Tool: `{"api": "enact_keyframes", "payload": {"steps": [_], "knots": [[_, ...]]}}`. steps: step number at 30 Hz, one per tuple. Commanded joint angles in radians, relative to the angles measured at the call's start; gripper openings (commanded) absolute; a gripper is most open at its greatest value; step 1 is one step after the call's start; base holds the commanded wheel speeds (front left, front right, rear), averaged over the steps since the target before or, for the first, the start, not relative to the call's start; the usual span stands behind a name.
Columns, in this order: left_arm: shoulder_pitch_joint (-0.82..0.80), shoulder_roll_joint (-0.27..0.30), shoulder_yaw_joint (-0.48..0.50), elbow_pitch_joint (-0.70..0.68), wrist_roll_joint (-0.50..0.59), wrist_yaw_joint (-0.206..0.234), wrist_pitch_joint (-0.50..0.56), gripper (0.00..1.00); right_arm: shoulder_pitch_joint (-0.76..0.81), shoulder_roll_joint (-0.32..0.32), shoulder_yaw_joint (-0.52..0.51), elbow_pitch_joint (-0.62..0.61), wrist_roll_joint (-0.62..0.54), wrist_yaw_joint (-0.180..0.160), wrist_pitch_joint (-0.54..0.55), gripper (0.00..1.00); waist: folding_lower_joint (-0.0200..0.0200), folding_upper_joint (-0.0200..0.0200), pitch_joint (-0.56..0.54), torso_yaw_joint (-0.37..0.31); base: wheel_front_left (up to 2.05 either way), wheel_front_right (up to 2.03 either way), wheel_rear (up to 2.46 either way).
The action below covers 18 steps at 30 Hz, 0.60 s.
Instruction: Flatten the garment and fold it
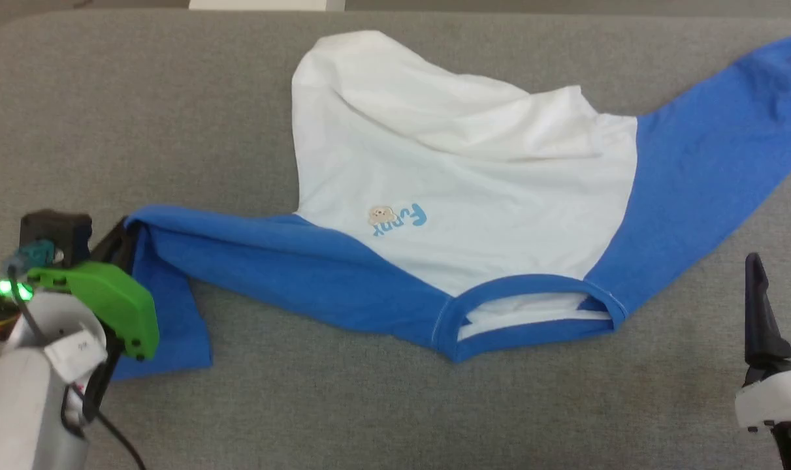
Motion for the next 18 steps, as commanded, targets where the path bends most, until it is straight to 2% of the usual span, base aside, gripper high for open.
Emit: {"api": "enact_keyframes", "payload": {"steps": [1,4,5,6,7,13,18], "knots": [[-0.046,-0.007,-0.003,0.033,0.015,0.015,-0.014,0.0,-0.026,0.001,0.0,-0.007,-0.002,-0.002,-0.002,1.0,0.0,0.0,0.052,-0.007,0.0,0.0,0.0],[-0.103,-0.036,-0.017,0.118,0.024,0.026,-0.046,0.0,-0.043,0.001,0.002,-0.004,-0.008,-0.002,-0.004,1.0,0.0,0.0,0.073,-0.008,0.0,0.0,0.0],[-0.117,-0.048,-0.019,0.142,0.019,0.027,-0.06,0.4,-0.047,0.001,0.003,-0.002,-0.009,-0.002,-0.005,1.0,0.0,0.0,0.076,-0.008,0.0,0.0,0.0],[-0.126,-0.056,-0.021,0.16,0.017,0.026,-0.071,0.61,-0.05,0.001,0.004,0.0,-0.01,-0.002,-0.005,1.0,0.0,0.0,0.077,-0.008,0.0,0.0,0.0],[-0.135,-0.064,-0.022,0.178,0.013,0.024,-0.087,1.0,-0.053,0.001,0.005,0.002,-0.011,-0.002,-0.005,1.0,0.0,0.0,0.077,-0.008,0.0,0.0,0.0],[-0.119,-0.087,0.001,0.192,-0.023,0.015,-0.181,1.0,-0.051,0.001,0.003,0.021,-0.008,-0.002,-0.006,1.0,0.0,0.0,0.032,0.005,0.0,0.0,0.0],[-0.035,-0.082,0.02,0.058,-0.038,0.006,-0.248,1.0,-0.03,0.001,0.0,0.029,0.002,-0.002,-0.005,1.0,0.0,0.0,-0.022,0.02,0.0,0.0,0.0]]}}
